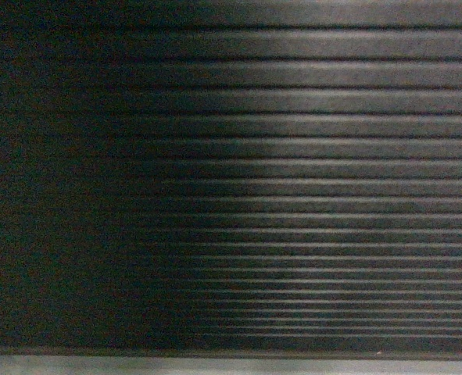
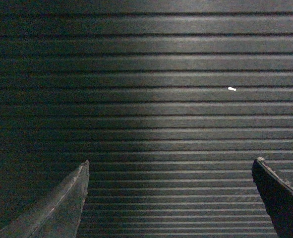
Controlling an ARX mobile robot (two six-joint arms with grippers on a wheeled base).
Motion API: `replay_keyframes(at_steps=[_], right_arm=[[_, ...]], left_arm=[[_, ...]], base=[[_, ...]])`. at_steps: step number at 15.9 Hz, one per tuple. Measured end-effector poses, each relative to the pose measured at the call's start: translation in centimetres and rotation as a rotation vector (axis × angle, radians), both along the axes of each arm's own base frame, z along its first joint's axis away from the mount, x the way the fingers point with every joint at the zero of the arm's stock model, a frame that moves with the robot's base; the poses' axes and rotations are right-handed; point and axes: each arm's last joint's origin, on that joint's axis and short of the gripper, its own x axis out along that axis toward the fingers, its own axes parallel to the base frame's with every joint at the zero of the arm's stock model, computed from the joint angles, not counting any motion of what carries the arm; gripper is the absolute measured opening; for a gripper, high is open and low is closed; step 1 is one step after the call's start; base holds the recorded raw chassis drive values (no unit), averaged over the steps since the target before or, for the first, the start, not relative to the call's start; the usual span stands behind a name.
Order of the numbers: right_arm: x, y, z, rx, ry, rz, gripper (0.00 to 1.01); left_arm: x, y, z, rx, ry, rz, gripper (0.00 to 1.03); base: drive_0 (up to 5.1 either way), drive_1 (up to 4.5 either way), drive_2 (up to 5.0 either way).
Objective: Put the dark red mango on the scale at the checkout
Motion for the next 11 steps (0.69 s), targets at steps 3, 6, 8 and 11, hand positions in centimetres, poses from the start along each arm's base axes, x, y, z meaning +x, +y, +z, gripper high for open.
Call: replay_keyframes(at_steps=[3,6,8,11], right_arm=[[0.00,0.00,-0.04,0.000,0.005,0.000,0.98],[0.00,0.00,-0.03,0.000,0.003,0.000,0.98],[0.00,0.00,-0.01,0.000,0.001,0.000,0.98],[0.00,0.00,-0.01,0.000,0.002,0.000,0.98]], left_arm=[[0.00,0.00,-0.04,0.000,0.004,0.000,0.98],[0.00,0.00,-0.03,0.000,0.003,0.000,0.98],[0.00,0.00,-0.02,0.000,0.002,0.000,0.98],[0.00,0.00,-0.02,0.000,0.002,0.000,0.98]], base=[[0.0,0.00,0.0],[0.0,0.00,0.0],[0.0,0.00,0.0],[0.0,0.00,0.0]])
